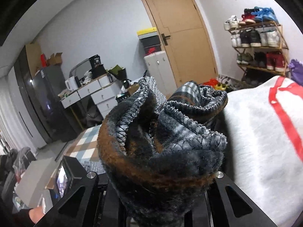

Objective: Fold large clothes

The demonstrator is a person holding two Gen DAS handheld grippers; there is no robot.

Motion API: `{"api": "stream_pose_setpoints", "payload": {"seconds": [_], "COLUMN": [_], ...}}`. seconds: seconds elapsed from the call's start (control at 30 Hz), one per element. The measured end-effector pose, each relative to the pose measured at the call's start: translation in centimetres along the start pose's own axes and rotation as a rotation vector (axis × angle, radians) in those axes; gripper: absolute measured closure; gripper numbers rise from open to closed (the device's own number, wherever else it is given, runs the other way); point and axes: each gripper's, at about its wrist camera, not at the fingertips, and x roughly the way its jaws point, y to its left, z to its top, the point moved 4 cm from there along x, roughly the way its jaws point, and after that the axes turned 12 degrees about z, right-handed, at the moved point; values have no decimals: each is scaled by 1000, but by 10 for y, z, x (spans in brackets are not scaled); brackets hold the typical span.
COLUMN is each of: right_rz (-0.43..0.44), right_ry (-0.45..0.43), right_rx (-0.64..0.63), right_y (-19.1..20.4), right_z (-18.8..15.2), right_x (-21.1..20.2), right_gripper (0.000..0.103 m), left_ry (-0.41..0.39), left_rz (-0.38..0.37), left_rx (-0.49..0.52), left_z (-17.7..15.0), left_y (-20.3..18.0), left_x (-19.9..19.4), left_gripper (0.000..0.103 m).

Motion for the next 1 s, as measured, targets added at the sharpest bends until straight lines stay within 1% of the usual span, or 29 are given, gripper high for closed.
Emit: {"api": "stream_pose_setpoints", "payload": {"seconds": [0.07, 0.13, 0.17, 0.23, 0.27, 0.3, 0.33, 0.4, 0.43, 0.47, 0.5, 0.53, 0.57, 0.6, 0.63, 0.7, 0.73, 0.8, 0.87, 0.93, 1.0], "right_rz": [-1, 5, -4, -32, -34, -36, -44, -81, -104, -120, -137, -167, -184, -193, -194, -204, -209, -203, -185, -149, -108], "right_ry": [5, 12, 16, 25, 34, 39, 48, 81, 95, 112, 132, 155, 169, 190, 203, 220, 225, 234, 259, 294, 326], "right_rx": [-15, -42, -66, -94, -106, -127, -162, -255, -300, -344, -391, -447, -477, -496, -496, -513, -550, -597, -649, -658, -599], "right_y": [7, 21, 30, 47, 55, 66, 80, 111, 122, 133, 145, 157, 163, 168, 169, 174, 180, 191, 203, 210, 209], "right_z": [2, 6, 9, 13, 15, 17, 16, 10, 4, -3, -13, -24, -33, -45, -50, -61, -67, -74, -80, -79, -59], "right_x": [-1, 1, 2, 6, 8, 10, 13, 23, 28, 34, 41, 51, 57, 67, 72, 81, 85, 86, 90, 93, 98], "right_gripper": [87, 87, 87, 87, 87, 87, 87, 87, 87, 87, 87, 87, 87, 87, 87, 87, 87, 87, 87, 87, 87], "left_ry": [0, -25, -52, -112, -151, -177, -179, -139, -89, -58, -25, -3, 17, 44, 55, 88, 100, 119, 147, 180, 204], "left_rz": [-69, -120, -122, -117, -116, -125, -148, -209, -266, -311, -373, -422, -459, -498, -517, -518, -516, -539, -543, -546, -560], "left_rx": [12, 2, 3, -5, -31, -90, -152, -238, -279, -295, -312, -326, -331, -330, -330, -297, -285, -282, -290, -297, -302], "left_z": [-5, -15, -22, -31, -37, -43, -48, -51, -59, -61, -65, -68, -70, -72, -73, -74, -76, -75, -74, -74, -78], "left_y": [9, 28, 49, 83, 109, 136, 158, 190, 206, 212, 218, 220, 218, 214, 211, 197, 190, 182, 180, 177, 176], "left_x": [-19, -44, -63, -87, -100, -107, -107, -88, -73, -63, -51, -43, -40, -34, -32, -30, -33, -32, -29, -23, -18], "left_gripper": [2, 2, 2, 2, 2, 2, 2, 2, 2, 2, 2, 2, 2, 2, 2, 2, 2, 2, 2, 2, 2]}}
